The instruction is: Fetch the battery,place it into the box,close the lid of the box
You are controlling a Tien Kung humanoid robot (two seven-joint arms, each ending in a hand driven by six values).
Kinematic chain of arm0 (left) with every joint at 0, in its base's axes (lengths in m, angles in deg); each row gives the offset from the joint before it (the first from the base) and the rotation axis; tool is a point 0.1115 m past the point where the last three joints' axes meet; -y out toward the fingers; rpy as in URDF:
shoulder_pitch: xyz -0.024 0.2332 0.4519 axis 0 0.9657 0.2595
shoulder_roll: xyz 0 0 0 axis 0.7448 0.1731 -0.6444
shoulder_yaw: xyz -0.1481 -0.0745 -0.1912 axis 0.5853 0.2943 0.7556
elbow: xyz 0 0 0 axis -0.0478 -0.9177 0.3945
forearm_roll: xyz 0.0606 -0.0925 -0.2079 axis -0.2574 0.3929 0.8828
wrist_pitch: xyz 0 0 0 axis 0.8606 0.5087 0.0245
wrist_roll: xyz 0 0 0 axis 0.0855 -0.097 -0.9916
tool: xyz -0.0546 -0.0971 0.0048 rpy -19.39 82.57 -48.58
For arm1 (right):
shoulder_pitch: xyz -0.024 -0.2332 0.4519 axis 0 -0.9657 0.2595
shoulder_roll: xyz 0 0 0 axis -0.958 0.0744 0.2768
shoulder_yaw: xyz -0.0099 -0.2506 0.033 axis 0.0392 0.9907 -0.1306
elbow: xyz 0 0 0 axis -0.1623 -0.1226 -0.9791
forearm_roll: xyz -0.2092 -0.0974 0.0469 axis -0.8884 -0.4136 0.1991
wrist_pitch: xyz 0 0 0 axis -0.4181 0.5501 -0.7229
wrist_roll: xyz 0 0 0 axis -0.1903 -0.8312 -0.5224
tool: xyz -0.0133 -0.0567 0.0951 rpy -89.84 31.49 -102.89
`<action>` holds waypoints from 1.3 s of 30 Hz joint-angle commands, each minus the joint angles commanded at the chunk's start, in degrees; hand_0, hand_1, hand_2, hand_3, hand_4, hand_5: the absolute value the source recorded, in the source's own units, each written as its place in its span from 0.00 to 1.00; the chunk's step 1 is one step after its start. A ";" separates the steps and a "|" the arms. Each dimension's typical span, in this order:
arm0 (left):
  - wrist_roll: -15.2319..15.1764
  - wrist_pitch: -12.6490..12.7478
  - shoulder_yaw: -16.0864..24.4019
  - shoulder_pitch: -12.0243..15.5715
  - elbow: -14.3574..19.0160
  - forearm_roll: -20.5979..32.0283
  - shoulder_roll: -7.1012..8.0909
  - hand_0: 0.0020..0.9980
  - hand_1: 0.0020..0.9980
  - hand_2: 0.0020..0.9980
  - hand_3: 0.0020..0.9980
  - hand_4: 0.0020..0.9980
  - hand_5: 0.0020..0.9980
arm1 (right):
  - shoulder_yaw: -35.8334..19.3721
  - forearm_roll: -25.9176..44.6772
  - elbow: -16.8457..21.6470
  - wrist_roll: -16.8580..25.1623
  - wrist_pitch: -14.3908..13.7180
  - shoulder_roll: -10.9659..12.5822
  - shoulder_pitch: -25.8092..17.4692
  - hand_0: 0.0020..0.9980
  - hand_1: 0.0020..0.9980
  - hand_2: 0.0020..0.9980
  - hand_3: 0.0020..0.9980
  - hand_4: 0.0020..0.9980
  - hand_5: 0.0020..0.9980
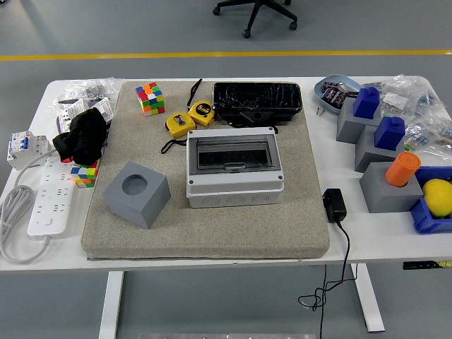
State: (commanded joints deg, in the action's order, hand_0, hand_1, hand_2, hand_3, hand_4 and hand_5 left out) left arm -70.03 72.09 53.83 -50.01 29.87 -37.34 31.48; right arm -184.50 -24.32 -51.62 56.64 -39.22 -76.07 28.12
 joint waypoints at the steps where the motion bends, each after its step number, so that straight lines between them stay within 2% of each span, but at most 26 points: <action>1: -0.24 -0.07 -0.14 0.20 -0.07 0.39 0.14 1.00 1.00 1.00 1.00 1.00 1.00 | -0.25 -0.13 0.00 0.05 0.05 -0.14 -0.24 0.82 0.78 0.76 0.80 1.00 1.00; 7: -0.68 -0.37 -0.65 0.94 -0.28 2.83 0.27 0.99 1.00 0.99 0.99 1.00 1.00 | -1.12 -0.65 0.00 0.29 0.46 -1.29 -1.68 0.82 0.78 0.76 0.80 1.00 1.00; 8: -0.72 -0.17 -0.91 1.16 -0.33 3.43 0.28 0.95 0.96 0.93 0.96 1.00 1.00 | -1.34 -0.90 0.00 0.32 0.56 -1.52 -1.95 0.82 0.78 0.76 0.80 1.00 1.00; 17: -0.77 0.20 -2.07 1.24 -0.59 4.03 0.37 0.94 0.94 0.92 0.95 1.00 1.00 | -2.43 -1.47 0.00 0.59 1.09 -2.03 -3.10 0.82 0.79 0.76 0.81 1.00 1.00; 19: -0.78 0.32 -2.47 1.12 -0.67 3.97 0.22 0.94 0.94 0.92 0.95 1.00 1.00 | -1.31 -0.74 0.00 0.73 1.16 -1.95 -3.51 0.82 0.79 0.76 0.81 1.00 1.00; 25: -0.66 0.42 -3.83 1.32 -1.03 4.10 -0.02 0.92 0.93 0.91 0.94 1.00 1.00 | 5.51 4.07 0.00 2.76 0.08 -1.52 -5.00 0.82 0.79 0.77 0.81 1.00 1.00; 31: -0.62 0.57 -5.55 1.18 -1.28 4.25 -0.40 0.91 0.93 0.90 0.94 1.00 1.00 | 17.03 13.32 0.00 6.77 -1.18 -0.94 -7.28 0.82 0.80 0.78 0.82 1.00 1.00; 33: -0.62 0.63 -6.02 0.99 -1.32 4.30 -0.46 0.90 0.93 0.90 0.93 1.00 1.00 | 17.84 13.72 0.00 7.18 -1.54 -0.89 -7.68 0.82 0.80 0.78 0.82 1.00 1.00; 37: -0.89 1.02 -7.62 0.36 -1.51 4.56 -0.62 0.90 0.93 0.90 0.93 1.00 1.00 | 20.68 15.59 0.00 9.45 -3.91 -0.48 -8.39 0.82 0.80 0.78 0.82 1.00 1.00; 39: -0.92 1.01 -8.74 -0.05 -1.81 4.53 -0.62 0.89 0.92 0.89 0.92 1.00 1.00 | 21.77 15.36 0.00 11.56 -6.68 -0.43 -8.49 0.82 0.81 0.79 0.83 1.00 1.00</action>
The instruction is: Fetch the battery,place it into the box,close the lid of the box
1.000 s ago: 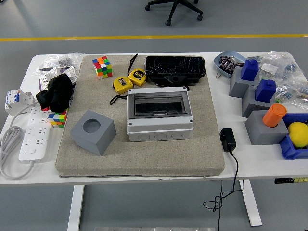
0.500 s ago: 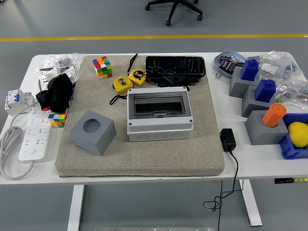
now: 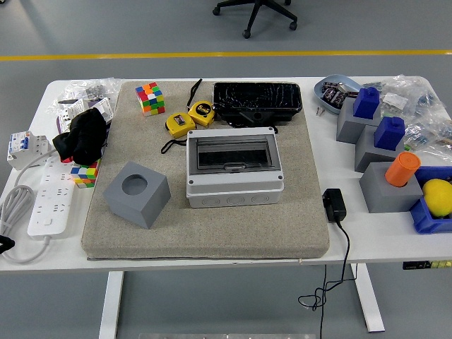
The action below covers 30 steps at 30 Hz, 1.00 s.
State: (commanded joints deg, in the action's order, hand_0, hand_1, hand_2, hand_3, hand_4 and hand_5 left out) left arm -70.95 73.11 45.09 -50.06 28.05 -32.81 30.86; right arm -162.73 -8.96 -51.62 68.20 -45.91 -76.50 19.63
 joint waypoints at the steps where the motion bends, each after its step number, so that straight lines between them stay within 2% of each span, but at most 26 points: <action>1: 0.00 -0.01 -0.19 -0.06 -0.03 0.00 -0.02 0.89 0.92 0.89 0.92 1.00 1.00 | -0.06 -0.43 0.00 0.34 -0.62 -0.01 0.02 0.82 0.81 0.79 0.83 1.00 1.00; 3: -0.02 0.03 -0.69 -0.15 -0.03 0.07 -0.23 0.89 0.92 0.89 0.92 1.00 1.00 | -1.72 -2.73 0.00 0.28 -1.70 -0.11 0.33 0.82 0.81 0.79 0.83 1.00 1.00; 8: -0.04 0.14 -1.75 -0.39 -0.30 0.13 -0.34 0.88 0.92 0.89 0.92 1.00 1.00 | -9.16 -13.12 0.00 2.72 -7.75 -1.13 0.26 0.82 0.80 0.78 0.82 1.00 1.00; 9: -0.02 0.14 -1.77 -0.44 -0.33 0.14 -0.36 0.88 0.92 0.89 0.92 1.00 1.00 | -11.67 -15.73 0.00 3.88 -9.91 -1.44 0.10 0.82 0.80 0.78 0.82 1.00 1.00; 11: -0.03 0.22 -1.74 -0.41 -0.28 0.18 -0.33 0.88 0.92 0.89 0.92 1.00 1.00 | -14.24 -19.65 0.00 3.54 -10.23 -1.58 -0.25 0.82 0.80 0.78 0.82 1.00 1.00; 15: 0.14 -0.01 -1.79 -0.57 -0.25 0.19 -0.29 0.87 0.92 0.89 0.92 1.00 1.00 | -16.35 -22.55 0.00 -1.39 -4.64 -1.35 -0.39 0.82 0.79 0.77 0.81 1.00 1.00; 20: 0.44 -0.44 -2.12 -0.69 -0.31 0.23 -0.28 0.86 0.91 0.87 0.90 1.00 1.00 | -18.43 -24.06 0.00 -12.14 7.51 -1.28 0.24 0.84 0.80 0.78 0.81 1.00 1.00; 22: 0.50 -0.48 -2.17 -0.61 -0.34 0.27 -0.34 0.86 0.91 0.87 0.90 1.00 1.00 | -21.59 -26.71 0.00 -13.78 11.01 -1.79 0.44 0.84 0.80 0.78 0.81 1.00 1.00; 27: 0.67 -0.64 -2.75 -0.47 -0.59 0.44 -0.26 0.84 0.90 0.86 0.89 1.00 1.00 | -31.76 -35.32 0.00 -16.86 13.67 -3.00 1.42 0.83 0.81 0.78 0.82 1.00 1.00; 28: 0.70 -0.65 -2.87 -0.50 -0.60 0.45 -0.27 0.84 0.90 0.86 0.89 1.00 1.00 | -34.09 -35.48 0.00 -16.76 13.74 -3.11 1.27 0.83 0.81 0.78 0.82 1.00 1.00; 30: 0.75 -0.66 -2.99 -0.52 -0.58 0.44 -0.33 0.84 0.89 0.85 0.89 1.00 1.00 | -33.53 -32.07 0.00 -15.96 13.77 -3.14 0.85 0.83 0.80 0.77 0.81 1.00 1.00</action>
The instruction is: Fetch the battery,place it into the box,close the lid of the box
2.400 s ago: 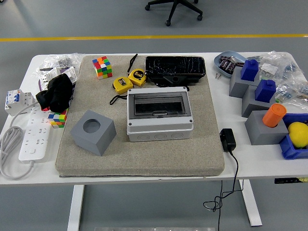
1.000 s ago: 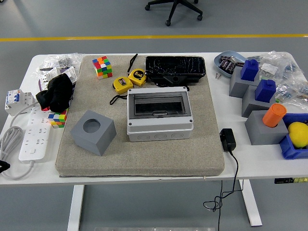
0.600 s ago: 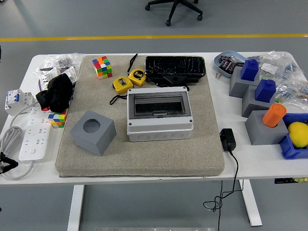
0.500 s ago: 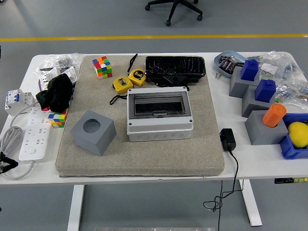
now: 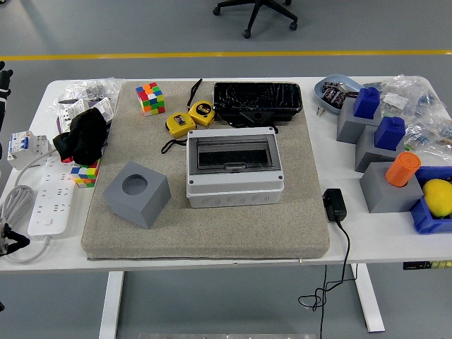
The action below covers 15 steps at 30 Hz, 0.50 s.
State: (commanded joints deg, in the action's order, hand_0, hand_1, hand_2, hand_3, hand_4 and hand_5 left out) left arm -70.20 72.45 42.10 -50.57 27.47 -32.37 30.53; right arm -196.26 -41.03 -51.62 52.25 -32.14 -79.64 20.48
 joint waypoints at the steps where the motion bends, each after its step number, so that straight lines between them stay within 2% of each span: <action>1: 0.03 -0.01 -0.06 0.00 0.02 -0.02 -0.02 0.84 0.89 0.85 0.89 1.00 1.00 | 0.97 2.39 0.00 0.32 0.07 -0.01 -0.17 0.83 0.80 0.77 0.81 1.00 1.00; 3: 0.12 -0.09 -0.34 0.04 0.00 -0.14 0.04 0.84 0.89 0.85 0.89 1.00 1.00 | 2.26 5.52 0.00 0.31 0.39 -0.03 -0.41 0.83 0.80 0.77 0.81 1.00 1.00; 11: 0.23 -0.20 -0.61 0.07 -0.03 -0.77 0.21 0.83 0.88 0.84 0.87 1.00 1.00 | 6.36 7.96 0.00 1.04 0.05 -0.03 -0.72 0.82 0.77 0.75 0.80 1.00 1.00; 14: 0.12 -0.08 -0.87 0.06 -0.06 -0.69 0.19 0.82 0.87 0.83 0.86 1.00 1.00 | 13.02 14.35 0.00 3.80 -1.48 0.75 -1.36 0.82 0.77 0.75 0.79 1.00 1.00; 15: 0.10 -0.05 -0.98 0.03 -0.10 -0.68 0.14 0.82 0.87 0.83 0.86 1.00 1.00 | 15.63 16.96 0.00 5.97 -1.86 1.51 -1.96 0.82 0.77 0.75 0.79 1.00 1.00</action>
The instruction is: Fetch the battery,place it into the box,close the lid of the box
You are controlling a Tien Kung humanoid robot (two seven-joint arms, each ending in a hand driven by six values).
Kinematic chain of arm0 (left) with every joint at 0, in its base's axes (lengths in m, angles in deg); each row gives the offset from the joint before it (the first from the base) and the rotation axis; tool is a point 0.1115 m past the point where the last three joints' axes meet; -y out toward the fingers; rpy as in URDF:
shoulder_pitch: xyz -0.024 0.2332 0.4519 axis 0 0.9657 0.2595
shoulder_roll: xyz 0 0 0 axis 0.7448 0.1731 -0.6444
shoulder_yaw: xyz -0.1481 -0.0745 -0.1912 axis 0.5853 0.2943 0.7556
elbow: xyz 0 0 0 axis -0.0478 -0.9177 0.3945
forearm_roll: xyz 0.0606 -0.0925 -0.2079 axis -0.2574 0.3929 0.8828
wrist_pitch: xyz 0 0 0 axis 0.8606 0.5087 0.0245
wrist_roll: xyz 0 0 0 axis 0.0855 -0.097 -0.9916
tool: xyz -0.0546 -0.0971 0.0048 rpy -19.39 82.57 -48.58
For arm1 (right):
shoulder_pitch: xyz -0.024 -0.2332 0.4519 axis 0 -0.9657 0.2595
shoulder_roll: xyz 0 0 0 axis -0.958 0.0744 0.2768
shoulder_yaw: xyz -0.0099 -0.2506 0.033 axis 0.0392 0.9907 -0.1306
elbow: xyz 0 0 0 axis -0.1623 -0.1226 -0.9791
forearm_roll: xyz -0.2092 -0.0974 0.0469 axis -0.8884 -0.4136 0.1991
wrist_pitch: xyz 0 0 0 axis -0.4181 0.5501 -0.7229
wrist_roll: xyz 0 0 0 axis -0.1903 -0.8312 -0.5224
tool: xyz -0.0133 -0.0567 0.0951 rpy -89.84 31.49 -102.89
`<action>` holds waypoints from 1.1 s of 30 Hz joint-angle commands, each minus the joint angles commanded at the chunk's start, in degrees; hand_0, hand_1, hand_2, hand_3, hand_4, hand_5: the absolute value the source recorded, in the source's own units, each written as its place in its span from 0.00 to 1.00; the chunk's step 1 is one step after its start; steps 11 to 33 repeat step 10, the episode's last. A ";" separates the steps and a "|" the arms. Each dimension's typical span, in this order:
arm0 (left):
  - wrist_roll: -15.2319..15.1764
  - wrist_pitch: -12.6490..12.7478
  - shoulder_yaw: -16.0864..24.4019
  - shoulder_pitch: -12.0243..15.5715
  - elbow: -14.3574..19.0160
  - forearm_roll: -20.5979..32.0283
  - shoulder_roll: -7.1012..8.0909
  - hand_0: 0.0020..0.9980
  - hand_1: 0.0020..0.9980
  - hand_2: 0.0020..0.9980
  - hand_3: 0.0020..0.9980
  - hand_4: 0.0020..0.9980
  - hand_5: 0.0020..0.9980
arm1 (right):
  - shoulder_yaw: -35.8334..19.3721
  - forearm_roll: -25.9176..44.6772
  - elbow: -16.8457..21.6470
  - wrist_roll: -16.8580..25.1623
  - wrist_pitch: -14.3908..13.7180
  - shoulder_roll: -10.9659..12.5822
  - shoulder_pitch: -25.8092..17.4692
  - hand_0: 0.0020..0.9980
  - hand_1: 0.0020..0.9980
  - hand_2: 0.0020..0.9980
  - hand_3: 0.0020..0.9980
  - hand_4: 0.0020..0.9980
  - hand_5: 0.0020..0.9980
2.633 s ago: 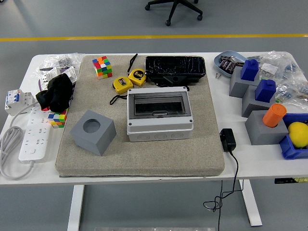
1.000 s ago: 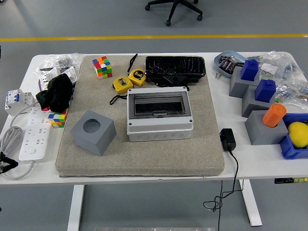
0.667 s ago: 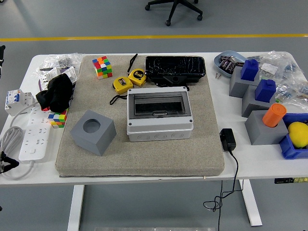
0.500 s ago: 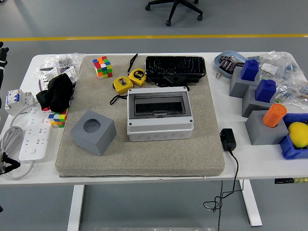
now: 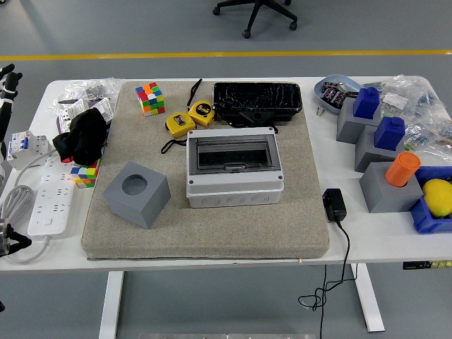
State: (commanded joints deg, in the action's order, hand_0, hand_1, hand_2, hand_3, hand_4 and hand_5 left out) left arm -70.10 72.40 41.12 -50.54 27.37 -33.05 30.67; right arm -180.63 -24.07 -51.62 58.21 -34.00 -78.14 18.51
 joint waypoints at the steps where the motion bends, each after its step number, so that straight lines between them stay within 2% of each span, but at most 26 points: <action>1: 0.00 0.00 -0.09 -0.03 -0.05 0.00 -0.01 0.82 0.87 0.83 0.86 1.00 1.00 | 2.23 2.23 0.00 1.33 -0.08 0.39 -0.26 0.82 0.77 0.75 0.79 1.00 1.00; 4: 0.03 -0.05 -0.60 -0.18 -0.31 0.00 0.07 0.82 0.87 0.83 0.86 1.00 1.00 | 9.66 9.59 0.01 4.54 -0.51 1.38 -0.65 0.81 0.77 0.75 0.79 1.00 1.00; 10: -0.02 0.01 -0.94 -0.28 -0.43 0.06 -0.04 0.82 0.87 0.83 0.86 1.00 1.00 | 23.93 23.55 1.71 6.66 -2.66 2.48 -0.36 0.81 0.77 0.75 0.79 1.00 1.00; 33: -0.02 0.01 -0.94 -0.28 -0.43 0.06 -0.04 0.82 0.87 0.83 0.86 1.00 1.00 | 23.93 23.55 1.71 6.66 -2.66 2.48 -0.36 0.81 0.77 0.75 0.79 1.00 1.00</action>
